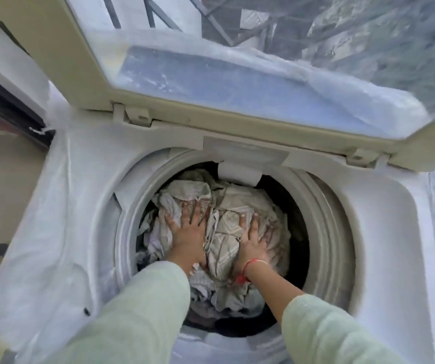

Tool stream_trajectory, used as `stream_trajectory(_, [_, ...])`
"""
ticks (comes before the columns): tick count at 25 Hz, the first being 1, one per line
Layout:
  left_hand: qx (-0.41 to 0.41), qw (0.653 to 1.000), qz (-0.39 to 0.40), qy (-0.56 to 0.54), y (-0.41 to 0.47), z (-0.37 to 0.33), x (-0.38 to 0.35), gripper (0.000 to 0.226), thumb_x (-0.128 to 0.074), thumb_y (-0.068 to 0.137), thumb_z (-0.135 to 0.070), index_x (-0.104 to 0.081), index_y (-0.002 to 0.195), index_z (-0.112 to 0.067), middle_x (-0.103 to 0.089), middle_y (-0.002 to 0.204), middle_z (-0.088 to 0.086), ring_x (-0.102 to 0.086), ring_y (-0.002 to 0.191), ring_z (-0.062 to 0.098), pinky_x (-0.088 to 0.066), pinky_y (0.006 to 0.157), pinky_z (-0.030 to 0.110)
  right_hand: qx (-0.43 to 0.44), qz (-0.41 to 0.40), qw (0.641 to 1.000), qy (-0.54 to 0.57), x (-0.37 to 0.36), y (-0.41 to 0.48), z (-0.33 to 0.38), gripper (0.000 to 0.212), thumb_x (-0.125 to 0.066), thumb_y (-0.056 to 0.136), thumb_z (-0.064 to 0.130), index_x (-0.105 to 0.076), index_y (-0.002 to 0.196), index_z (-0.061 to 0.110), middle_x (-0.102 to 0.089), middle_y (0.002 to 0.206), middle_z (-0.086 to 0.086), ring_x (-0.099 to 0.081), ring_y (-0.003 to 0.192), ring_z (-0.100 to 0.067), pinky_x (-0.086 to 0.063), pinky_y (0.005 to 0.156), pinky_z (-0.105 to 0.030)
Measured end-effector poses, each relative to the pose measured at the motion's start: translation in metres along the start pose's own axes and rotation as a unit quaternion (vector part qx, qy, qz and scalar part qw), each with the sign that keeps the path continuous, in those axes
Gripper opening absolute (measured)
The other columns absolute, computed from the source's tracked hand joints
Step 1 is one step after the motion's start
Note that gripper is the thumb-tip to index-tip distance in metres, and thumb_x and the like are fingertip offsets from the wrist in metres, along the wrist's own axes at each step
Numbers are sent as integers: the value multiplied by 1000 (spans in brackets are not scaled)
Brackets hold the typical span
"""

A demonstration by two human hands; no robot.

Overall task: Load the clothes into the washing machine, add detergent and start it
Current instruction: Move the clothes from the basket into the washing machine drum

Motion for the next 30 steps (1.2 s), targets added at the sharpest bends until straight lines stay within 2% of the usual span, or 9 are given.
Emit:
stream_trajectory(2, [-17,999,-20,-20,18,1,-12,134,-70,59,-66,23,145,-20,33,151,7,25,138,36,9,94,78,1,-14,1000,-11,-13,23,1,105,-56,82,17,32,140,29,47,141,-2,21,137,-46,-17,105,-68])
stream_trajectory(7, [-63,990,-84,-99,25,3,-34,124,-70,63,-59,12,148,-21,30,152,3,29,137,33,12,99,72,-20,-103,994,32,-25,15,-1,111,-54,88,19,51,119,39,42,144,5,23,138,-42,-12,100,-74])
stream_trajectory(11, [-67,994,-46,-79,7,1,-17,134,-75,56,-60,14,148,-21,32,151,6,30,136,35,16,97,71,0,-31,999,25,-12,3,-4,121,-66,79,24,43,129,39,48,140,6,20,139,-42,-18,103,-71])
stream_trajectory(14, [-121,985,13,-118,-19,3,12,141,-79,51,-62,19,146,-26,30,152,3,28,138,32,9,106,69,37,36,998,22,11,-13,-12,130,-75,70,28,37,135,37,50,138,4,6,141,-43,-23,107,-63])
stream_trajectory(17, [-165,971,-82,-153,-60,17,67,141,-75,52,-68,31,139,-36,33,151,0,27,139,27,8,111,62,102,81,991,25,70,-42,-19,128,-80,66,28,20,145,29,16,156,-11,-18,140,-38,-33,109,-46])
stream_trajectory(19, [-199,964,-156,-77,-80,16,87,143,-71,49,-75,37,135,-37,41,147,0,32,136,28,15,106,61,138,-32,990,-5,116,-58,-22,112,-74,71,31,6,149,21,-11,155,-14,-29,136,-36,-36,106,-47])
stream_trajectory(21, [-225,964,-137,15,-84,0,70,145,-71,47,-75,39,133,-37,44,144,1,33,135,32,15,101,68,141,-67,987,-28,124,-73,-21,118,-75,71,34,14,147,21,3,157,-9,-13,141,-39,-28,110,-55])
stream_trajectory(24, [-137,986,-84,40,-65,7,37,144,-73,51,-72,44,128,-37,50,136,3,32,135,37,7,97,76,147,36,988,-39,75,-80,-10,135,-80,67,25,38,132,40,34,150,-4,6,139,-48,-27,108,-57])
stream_trajectory(30, [-102,995,-4,-6,-30,-6,1,143,-79,55,-61,39,132,-38,45,144,4,31,135,39,-2,99,77,112,-13,992,-51,17,-27,-14,119,-61,79,-3,40,131,31,49,136,-9,-5,138,-53,-40,103,-47])
Point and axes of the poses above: each hand's wrist, its own y-axis towards the middle knuckle, its own x-axis out of the back of the hand, z = x × y, the point moved 7 cm from there along y, towards the middle knuckle
